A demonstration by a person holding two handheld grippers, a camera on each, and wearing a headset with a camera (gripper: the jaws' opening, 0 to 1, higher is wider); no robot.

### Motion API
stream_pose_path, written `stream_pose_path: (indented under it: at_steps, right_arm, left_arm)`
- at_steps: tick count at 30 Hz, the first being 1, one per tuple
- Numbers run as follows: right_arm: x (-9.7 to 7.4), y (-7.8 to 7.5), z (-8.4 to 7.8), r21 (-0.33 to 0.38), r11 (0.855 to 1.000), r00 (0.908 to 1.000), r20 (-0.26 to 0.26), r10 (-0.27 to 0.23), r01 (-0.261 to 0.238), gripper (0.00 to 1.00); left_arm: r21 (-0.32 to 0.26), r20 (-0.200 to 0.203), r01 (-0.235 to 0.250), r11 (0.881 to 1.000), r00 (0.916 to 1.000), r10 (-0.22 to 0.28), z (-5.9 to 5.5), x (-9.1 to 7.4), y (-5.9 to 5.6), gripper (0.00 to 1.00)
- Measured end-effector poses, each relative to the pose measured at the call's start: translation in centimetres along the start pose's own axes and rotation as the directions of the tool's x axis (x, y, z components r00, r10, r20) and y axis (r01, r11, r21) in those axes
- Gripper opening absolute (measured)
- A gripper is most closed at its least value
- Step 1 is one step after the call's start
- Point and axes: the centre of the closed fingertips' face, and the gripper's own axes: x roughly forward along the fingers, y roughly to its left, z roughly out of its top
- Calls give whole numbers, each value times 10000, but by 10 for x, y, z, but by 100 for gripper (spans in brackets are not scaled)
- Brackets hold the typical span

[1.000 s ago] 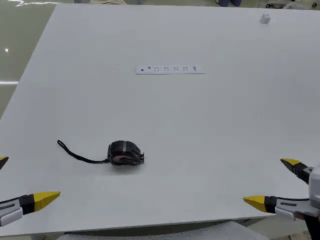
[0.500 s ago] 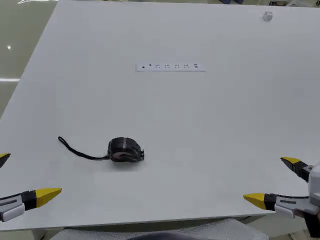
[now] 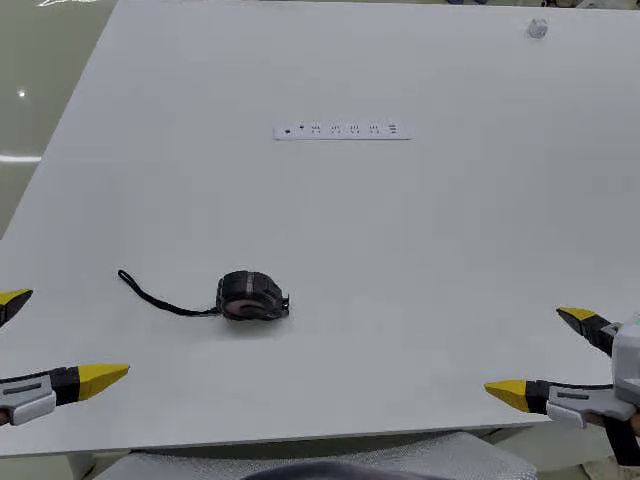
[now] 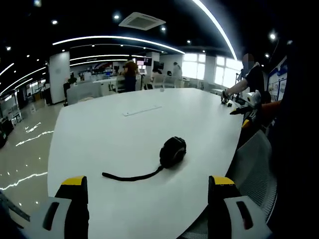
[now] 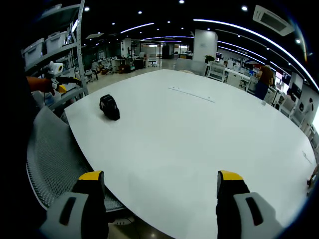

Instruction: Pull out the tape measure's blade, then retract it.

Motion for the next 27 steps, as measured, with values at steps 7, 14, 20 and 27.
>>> stream_pose_path:
  at_steps: [7,14,20,27]
  right_arm:
    - [8,7,12,-133,9994,9994,129,324,-322,95]
    - [15,13,24,-275,9980,9980,283,572,-564,95]
    - [19,16,32,-532,9957,9964,339,772,-754,95]
    - [23,21,42,-663,9937,9949,388,936,-909,94]
  left_arm:
    - [838,-301,628,9945,9977,-605,15,16,-6,96]
    - [1333,-413,1091,9851,9937,-1044,30,32,-11,94]
    - [1773,-607,1505,9726,9880,-1419,38,42,-19,94]
    - [2092,-773,1843,9604,9821,-1716,45,49,-23,94]
